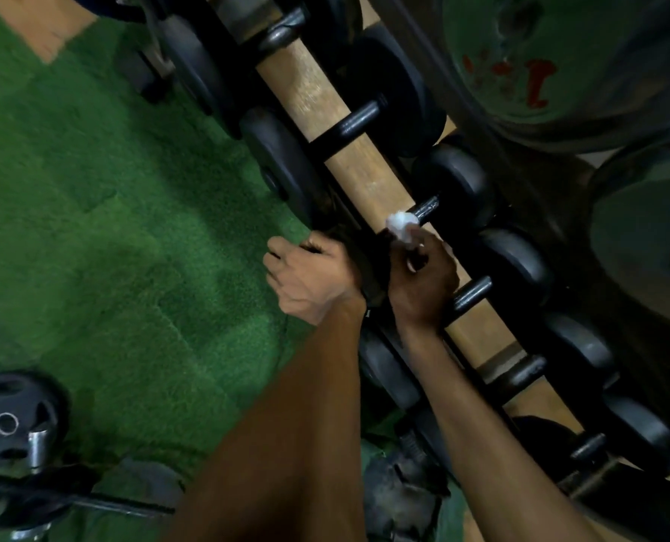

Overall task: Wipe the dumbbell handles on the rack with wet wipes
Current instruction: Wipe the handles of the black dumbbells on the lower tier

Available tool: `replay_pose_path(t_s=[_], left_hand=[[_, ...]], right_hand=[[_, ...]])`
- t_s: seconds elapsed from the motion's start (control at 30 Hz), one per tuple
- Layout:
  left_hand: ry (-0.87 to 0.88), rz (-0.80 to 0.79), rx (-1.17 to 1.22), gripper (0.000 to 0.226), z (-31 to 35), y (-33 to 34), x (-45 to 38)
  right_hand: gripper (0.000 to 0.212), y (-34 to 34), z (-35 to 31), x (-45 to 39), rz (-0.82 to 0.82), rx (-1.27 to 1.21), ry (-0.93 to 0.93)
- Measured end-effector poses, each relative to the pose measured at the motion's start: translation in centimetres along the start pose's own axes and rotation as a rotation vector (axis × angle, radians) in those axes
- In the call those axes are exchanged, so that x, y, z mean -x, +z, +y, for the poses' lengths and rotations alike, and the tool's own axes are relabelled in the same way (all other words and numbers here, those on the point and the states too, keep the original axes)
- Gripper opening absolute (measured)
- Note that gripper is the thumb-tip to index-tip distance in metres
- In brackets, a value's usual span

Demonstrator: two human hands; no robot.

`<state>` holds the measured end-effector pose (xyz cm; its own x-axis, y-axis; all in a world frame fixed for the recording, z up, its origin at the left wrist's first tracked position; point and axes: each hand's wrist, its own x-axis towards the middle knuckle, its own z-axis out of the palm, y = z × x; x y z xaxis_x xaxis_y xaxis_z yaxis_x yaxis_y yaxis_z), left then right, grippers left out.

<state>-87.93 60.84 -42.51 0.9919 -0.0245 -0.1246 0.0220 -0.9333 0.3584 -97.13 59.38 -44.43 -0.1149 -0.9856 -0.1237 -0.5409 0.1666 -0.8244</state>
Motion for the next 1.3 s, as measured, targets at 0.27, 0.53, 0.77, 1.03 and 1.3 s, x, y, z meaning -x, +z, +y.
replay_pose_path(t_s=[0.27,0.53,0.77,1.03,1.3], left_hand=[[0.015,-0.060,0.016,0.042,-0.1,-0.4,-0.1],[0.007,-0.080,0.024,0.042,0.0,-0.6,-0.1],[-0.021,-0.101,0.029,0.037,0.2,-0.8,-0.1],[-0.026,-0.106,0.041,0.038,0.5,-1.1,0.0],[-0.068,-0.166,0.043,0.036,0.8,-1.9,0.0]], right_hand=[[0.048,1.9,-1.6,-4.9,0.297,-0.374,0.641],[0.007,0.5,-2.6,-6.4,-0.064,-0.925,0.911],[0.057,-0.6,-1.1,-4.4,-0.355,-0.867,1.004],[0.026,-1.3,-2.3,-2.8,-0.467,-0.172,0.761],[0.026,-2.1,-3.2,-2.7,-0.521,0.217,0.514]])
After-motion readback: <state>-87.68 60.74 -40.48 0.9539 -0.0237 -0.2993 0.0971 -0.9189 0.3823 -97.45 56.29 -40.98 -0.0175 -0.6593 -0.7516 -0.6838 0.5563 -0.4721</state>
